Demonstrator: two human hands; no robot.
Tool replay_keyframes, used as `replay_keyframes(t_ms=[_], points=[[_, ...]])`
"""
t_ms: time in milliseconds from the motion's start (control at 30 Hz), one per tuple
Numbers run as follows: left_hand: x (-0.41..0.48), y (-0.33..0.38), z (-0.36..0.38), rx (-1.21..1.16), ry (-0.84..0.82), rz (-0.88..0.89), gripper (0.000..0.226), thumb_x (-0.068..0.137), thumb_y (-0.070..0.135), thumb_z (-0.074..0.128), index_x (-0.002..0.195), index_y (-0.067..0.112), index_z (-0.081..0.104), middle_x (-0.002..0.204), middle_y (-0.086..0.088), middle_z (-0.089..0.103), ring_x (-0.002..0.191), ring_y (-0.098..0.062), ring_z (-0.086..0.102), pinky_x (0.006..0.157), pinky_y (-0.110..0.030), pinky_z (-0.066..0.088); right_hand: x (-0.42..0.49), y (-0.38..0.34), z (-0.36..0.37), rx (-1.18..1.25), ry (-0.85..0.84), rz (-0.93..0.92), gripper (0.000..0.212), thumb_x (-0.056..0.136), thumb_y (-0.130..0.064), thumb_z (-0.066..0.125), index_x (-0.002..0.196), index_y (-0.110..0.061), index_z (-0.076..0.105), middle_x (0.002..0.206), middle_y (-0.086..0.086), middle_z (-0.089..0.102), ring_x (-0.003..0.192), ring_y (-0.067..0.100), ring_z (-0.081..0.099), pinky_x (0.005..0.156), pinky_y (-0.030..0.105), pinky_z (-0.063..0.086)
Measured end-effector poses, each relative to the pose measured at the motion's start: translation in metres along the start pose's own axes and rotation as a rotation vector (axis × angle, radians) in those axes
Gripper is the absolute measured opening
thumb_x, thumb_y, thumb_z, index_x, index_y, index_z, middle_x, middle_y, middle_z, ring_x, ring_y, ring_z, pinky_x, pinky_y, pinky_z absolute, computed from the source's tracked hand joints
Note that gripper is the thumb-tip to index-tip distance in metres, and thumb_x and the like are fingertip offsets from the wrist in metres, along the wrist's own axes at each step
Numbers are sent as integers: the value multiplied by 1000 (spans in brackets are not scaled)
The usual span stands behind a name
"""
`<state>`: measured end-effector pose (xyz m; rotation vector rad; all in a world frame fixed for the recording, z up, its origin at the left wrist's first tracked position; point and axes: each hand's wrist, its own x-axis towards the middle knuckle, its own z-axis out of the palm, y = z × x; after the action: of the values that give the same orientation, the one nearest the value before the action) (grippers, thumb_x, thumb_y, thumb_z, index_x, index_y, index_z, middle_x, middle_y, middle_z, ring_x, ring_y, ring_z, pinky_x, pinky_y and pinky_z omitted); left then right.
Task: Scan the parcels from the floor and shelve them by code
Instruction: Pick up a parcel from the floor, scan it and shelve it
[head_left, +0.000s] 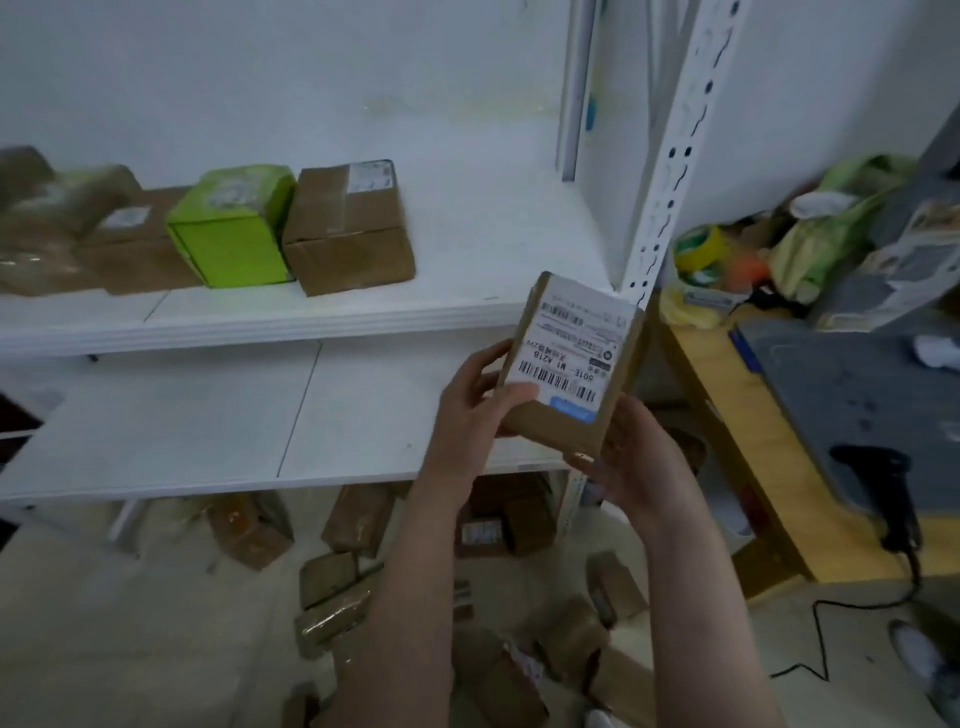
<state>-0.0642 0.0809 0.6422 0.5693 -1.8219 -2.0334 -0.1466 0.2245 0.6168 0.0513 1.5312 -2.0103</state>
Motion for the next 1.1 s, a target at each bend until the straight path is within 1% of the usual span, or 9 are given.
replay_keyframes(t_ms=[233, 367, 500, 600, 667, 800, 900, 1033, 1100], points=[[37, 59, 72, 190, -151, 88, 36, 71, 22, 68, 106, 29, 67, 89, 12, 75, 77, -2, 67, 66, -18, 54, 11, -85, -69, 200, 25, -189, 32, 99, -40, 48, 113, -19, 67, 96, 2, 73, 89, 21, 68, 76, 36, 51], [49, 77, 108, 325, -198, 105, 45, 70, 30, 67, 114, 29, 68, 99, 4, 76, 86, -7, 70, 71, -21, 54, 14, -119, -115, 219, -32, -283, 20, 100, -28, 48, 103, -20, 66, 83, -3, 76, 81, 15, 70, 81, 35, 50], [60, 85, 145, 351, -181, 131, 55, 75, 26, 78, 127, 29, 62, 97, 3, 74, 90, -9, 70, 78, -21, 53, 17, -134, -150, 81, -114, -311, 50, 90, -31, 58, 138, -20, 54, 103, 0, 75, 92, 14, 70, 83, 35, 51], [68, 83, 176, 276, -129, 141, 51, 87, 19, 74, 134, 25, 56, 88, 13, 74, 82, -3, 70, 73, -20, 53, 20, -142, -174, 58, -177, -312, 60, 80, -29, 62, 138, -19, 55, 115, 7, 71, 100, 20, 67, 85, 37, 51], [74, 80, 197, 212, -42, 135, 61, 84, 30, 78, 139, 24, 51, 106, 10, 72, 95, -6, 69, 74, -21, 52, 18, -148, -185, 100, -184, -286, 55, 78, -26, 63, 133, -20, 58, 115, 6, 72, 99, 19, 69, 84, 36, 55], [79, 69, 239, 98, 167, 82, 95, 68, 64, 78, 146, 26, 40, 143, 1, 51, 124, -14, 55, 103, -38, 49, 17, -145, -198, 285, -40, -172, 25, 90, -18, 65, 115, -15, 64, 108, 8, 73, 101, 23, 69, 76, 37, 60], [75, 47, 260, 56, 212, -23, 103, 75, 62, 75, 154, 20, 24, 153, -5, 40, 132, -20, 48, 112, -44, 41, 19, -138, -198, 403, 79, -101, 41, 88, -16, 70, 126, -10, 56, 120, 14, 65, 108, 30, 66, 75, 40, 61], [67, 18, 278, -77, 265, -80, 154, 36, 78, 84, 157, 19, 10, 155, -8, 40, 134, -23, 49, 112, -48, 42, 25, -127, -200, 461, 197, -64, 53, 84, -15, 75, 131, -10, 51, 120, 14, 63, 106, 30, 64, 70, 40, 62], [68, 5, 285, -103, 307, -131, 156, 30, 80, 85, 155, 22, 13, 156, -5, 37, 137, -23, 45, 114, -51, 38, 29, -123, -205, 518, 248, -66, 53, 83, -15, 76, 130, -8, 53, 118, 15, 65, 105, 31, 66, 72, 41, 62]])
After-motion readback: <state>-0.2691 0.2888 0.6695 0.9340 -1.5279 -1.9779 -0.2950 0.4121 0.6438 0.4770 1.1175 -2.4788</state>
